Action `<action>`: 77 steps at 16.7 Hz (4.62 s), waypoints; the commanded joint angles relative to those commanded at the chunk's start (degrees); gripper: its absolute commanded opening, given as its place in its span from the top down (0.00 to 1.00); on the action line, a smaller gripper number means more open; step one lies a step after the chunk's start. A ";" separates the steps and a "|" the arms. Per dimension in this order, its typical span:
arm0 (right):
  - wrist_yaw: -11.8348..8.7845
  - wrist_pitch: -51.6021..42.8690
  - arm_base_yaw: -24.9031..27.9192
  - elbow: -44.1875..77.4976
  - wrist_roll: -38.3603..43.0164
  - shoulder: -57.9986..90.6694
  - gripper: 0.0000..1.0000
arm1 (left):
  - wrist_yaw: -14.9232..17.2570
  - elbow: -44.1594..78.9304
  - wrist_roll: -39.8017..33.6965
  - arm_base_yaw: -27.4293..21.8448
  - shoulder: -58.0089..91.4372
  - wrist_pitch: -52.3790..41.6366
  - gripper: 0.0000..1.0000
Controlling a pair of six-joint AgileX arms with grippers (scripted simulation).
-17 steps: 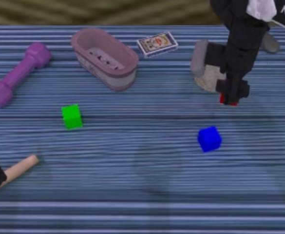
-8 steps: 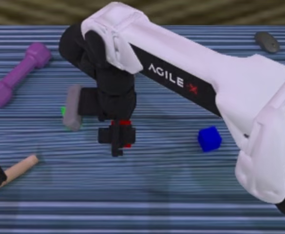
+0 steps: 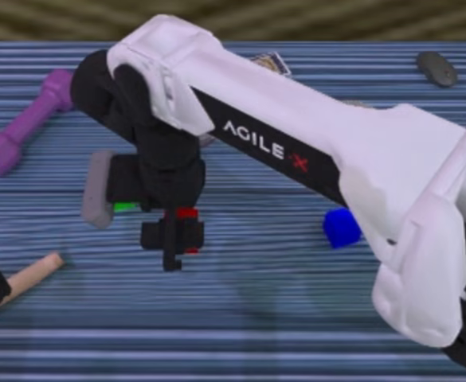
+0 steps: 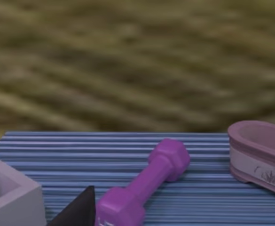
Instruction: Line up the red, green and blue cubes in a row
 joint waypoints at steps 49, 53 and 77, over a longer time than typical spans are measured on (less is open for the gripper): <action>0.07 0.83 0.26 -1.81 -0.12 -0.82 0.00 | 0.00 0.00 0.00 0.00 0.00 0.00 0.00; -0.16 3.24 -1.08 -4.80 0.63 -4.24 0.00 | 0.12 2.76 1.65 -0.53 2.76 -1.73 0.00; -1.27 77.42 -46.21 -132.88 35.21 -136.02 0.00 | 0.27 96.88 53.90 -13.61 119.94 -61.62 0.00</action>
